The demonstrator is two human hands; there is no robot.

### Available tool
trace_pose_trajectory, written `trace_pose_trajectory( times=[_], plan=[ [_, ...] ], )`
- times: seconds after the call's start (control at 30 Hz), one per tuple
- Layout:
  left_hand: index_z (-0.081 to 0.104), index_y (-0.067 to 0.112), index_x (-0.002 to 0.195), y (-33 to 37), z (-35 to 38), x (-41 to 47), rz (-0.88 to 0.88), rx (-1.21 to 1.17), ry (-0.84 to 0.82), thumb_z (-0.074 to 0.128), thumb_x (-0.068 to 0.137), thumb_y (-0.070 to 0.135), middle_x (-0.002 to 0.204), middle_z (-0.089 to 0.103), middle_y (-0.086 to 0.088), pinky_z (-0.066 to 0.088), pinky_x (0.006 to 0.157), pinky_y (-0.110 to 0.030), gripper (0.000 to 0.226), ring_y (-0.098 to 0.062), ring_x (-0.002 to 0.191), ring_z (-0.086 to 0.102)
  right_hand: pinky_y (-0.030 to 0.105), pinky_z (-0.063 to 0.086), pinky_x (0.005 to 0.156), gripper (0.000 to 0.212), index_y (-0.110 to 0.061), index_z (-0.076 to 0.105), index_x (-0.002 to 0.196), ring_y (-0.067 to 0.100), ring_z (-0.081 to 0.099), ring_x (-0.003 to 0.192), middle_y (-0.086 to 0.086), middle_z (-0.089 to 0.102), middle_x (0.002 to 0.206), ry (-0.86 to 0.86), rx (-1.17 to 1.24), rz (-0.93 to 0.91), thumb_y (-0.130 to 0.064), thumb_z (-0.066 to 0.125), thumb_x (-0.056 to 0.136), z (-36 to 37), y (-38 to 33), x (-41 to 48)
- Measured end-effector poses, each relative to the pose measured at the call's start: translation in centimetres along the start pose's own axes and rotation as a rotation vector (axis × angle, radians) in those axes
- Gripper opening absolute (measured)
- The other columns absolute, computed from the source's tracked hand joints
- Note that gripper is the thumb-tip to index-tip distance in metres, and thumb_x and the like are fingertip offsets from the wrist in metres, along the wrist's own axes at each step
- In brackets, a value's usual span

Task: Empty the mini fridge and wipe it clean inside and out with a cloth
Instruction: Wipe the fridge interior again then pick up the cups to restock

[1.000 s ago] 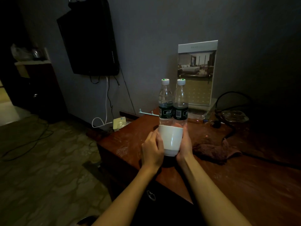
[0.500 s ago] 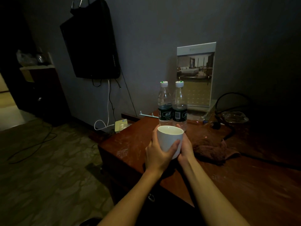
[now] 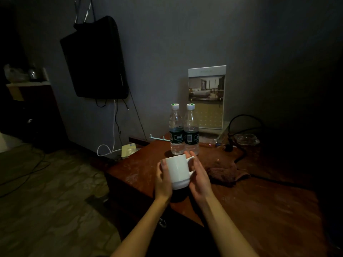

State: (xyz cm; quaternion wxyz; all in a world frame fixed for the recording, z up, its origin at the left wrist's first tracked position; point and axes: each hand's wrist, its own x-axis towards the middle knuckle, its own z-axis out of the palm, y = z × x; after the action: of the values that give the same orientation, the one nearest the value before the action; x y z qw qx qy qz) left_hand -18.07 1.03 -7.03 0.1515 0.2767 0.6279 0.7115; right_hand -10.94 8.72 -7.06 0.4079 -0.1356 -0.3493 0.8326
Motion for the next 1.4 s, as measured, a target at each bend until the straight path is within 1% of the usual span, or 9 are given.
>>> trace_pose_trajectory(
  times=[0.17, 0.3, 0.53, 0.63, 0.77, 0.87, 1.03, 1.2, 1.4],
  plan=[
    [0.052, 0.012, 0.121, 1.1, -1.0, -2.1, -0.132, -0.116, -0.098, 0.035, 0.082, 0.067, 0.106, 0.066, -0.018, 0.057, 0.07, -0.035, 0.069, -0.028, 0.087, 0.067, 0.044, 0.05, 0.098, 0.041, -0.026, 0.058, 0.129, 0.022, 0.06, 0.117, 0.0, 0.063, 0.128, -0.02, -0.183, 0.008, -0.036, 0.054, 0.09, -1.0, -0.2, -3.5],
    [0.053, 0.021, 0.106, 2.1, -1.1, -4.6, -0.175, -0.094, -0.157, 0.052, 0.071, 0.078, 0.106, 0.066, -0.017, 0.054, 0.087, -0.052, 0.066, -0.034, 0.095, 0.067, 0.03, 0.054, 0.083, 0.027, -0.018, 0.055, 0.126, 0.019, 0.061, 0.109, 0.006, 0.062, 0.125, 0.048, -0.365, -0.048, -0.021, 0.047, 0.1, -1.0, -0.9, -6.5],
    [0.053, 0.021, 0.097, 3.5, -1.7, -10.2, -0.185, -0.151, -0.139, 0.052, 0.09, 0.048, 0.096, 0.065, -0.01, 0.055, 0.069, -0.034, 0.028, -0.02, 0.08, 0.065, 0.022, 0.055, 0.07, 0.018, -0.012, 0.061, 0.11, 0.019, 0.064, 0.092, 0.013, 0.066, 0.109, 0.066, -0.462, -0.09, -0.007, 0.046, 0.099, -0.9, -1.8, -12.8],
    [0.054, 0.018, 0.105, 3.9, -1.5, -12.6, -0.238, -0.22, -0.058, 0.048, 0.094, 0.049, 0.096, 0.063, -0.007, 0.052, 0.059, -0.024, 0.033, -0.017, 0.076, 0.063, 0.028, 0.057, 0.072, 0.023, -0.017, 0.059, 0.119, 0.02, 0.068, 0.096, 0.008, 0.069, 0.112, 0.038, -0.368, -0.1, -0.015, 0.053, 0.096, -0.4, -1.9, -15.7],
    [0.056, 0.016, 0.123, 4.9, -0.3, -16.0, -0.313, -0.416, -0.032, 0.05, 0.078, 0.075, 0.11, 0.066, -0.01, 0.056, 0.081, -0.037, 0.075, -0.024, 0.09, 0.067, 0.031, 0.056, 0.075, 0.043, -0.02, 0.056, 0.123, 0.026, 0.068, 0.102, 0.009, 0.069, 0.114, 0.04, -0.245, -0.193, -0.022, 0.065, 0.081, 0.5, -1.8, -19.6],
    [0.059, 0.024, 0.109, 6.2, 0.9, -18.5, -0.271, -0.429, -0.031, 0.047, 0.09, 0.06, 0.106, 0.063, -0.002, 0.051, 0.086, -0.036, 0.042, -0.021, 0.094, 0.063, 0.031, 0.057, 0.074, 0.045, -0.018, 0.056, 0.12, 0.025, 0.069, 0.096, 0.01, 0.071, 0.109, 0.06, -0.237, -0.272, -0.017, 0.066, 0.076, 0.5, -3.3, -22.3],
    [0.059, 0.02, 0.126, 7.5, 4.2, -20.7, -0.262, -0.459, -0.168, 0.051, 0.046, 0.096, 0.12, 0.063, -0.009, 0.053, 0.093, -0.047, 0.111, -0.027, 0.103, 0.065, 0.029, 0.057, 0.078, 0.064, -0.016, 0.05, 0.13, 0.025, 0.065, 0.106, 0.012, 0.064, 0.122, 0.15, -0.332, -0.378, -0.009, 0.072, 0.07, 0.1, -7.6, -25.5],
    [0.057, 0.016, 0.123, 11.2, 7.6, -22.7, -0.211, -0.556, -0.316, 0.057, 0.063, 0.084, 0.116, 0.064, -0.014, 0.054, 0.091, -0.049, 0.091, -0.03, 0.102, 0.065, 0.033, 0.055, 0.086, 0.078, -0.019, 0.047, 0.132, 0.025, 0.063, 0.111, 0.009, 0.061, 0.126, 0.201, -0.426, -0.482, -0.014, 0.086, 0.064, -0.5, -12.3, -27.0],
    [0.058, 0.008, 0.11, 14.7, 13.2, -25.1, -0.105, -0.596, -0.455, 0.039, 0.096, 0.046, 0.094, 0.065, -0.007, 0.053, 0.064, -0.021, 0.045, -0.012, 0.075, 0.065, 0.03, 0.056, 0.08, 0.048, -0.023, 0.051, 0.12, 0.022, 0.068, 0.102, 0.01, 0.066, 0.116, 0.275, -0.397, -0.653, -0.021, 0.069, 0.075, -1.7, -17.5, -29.5]
  ],
)
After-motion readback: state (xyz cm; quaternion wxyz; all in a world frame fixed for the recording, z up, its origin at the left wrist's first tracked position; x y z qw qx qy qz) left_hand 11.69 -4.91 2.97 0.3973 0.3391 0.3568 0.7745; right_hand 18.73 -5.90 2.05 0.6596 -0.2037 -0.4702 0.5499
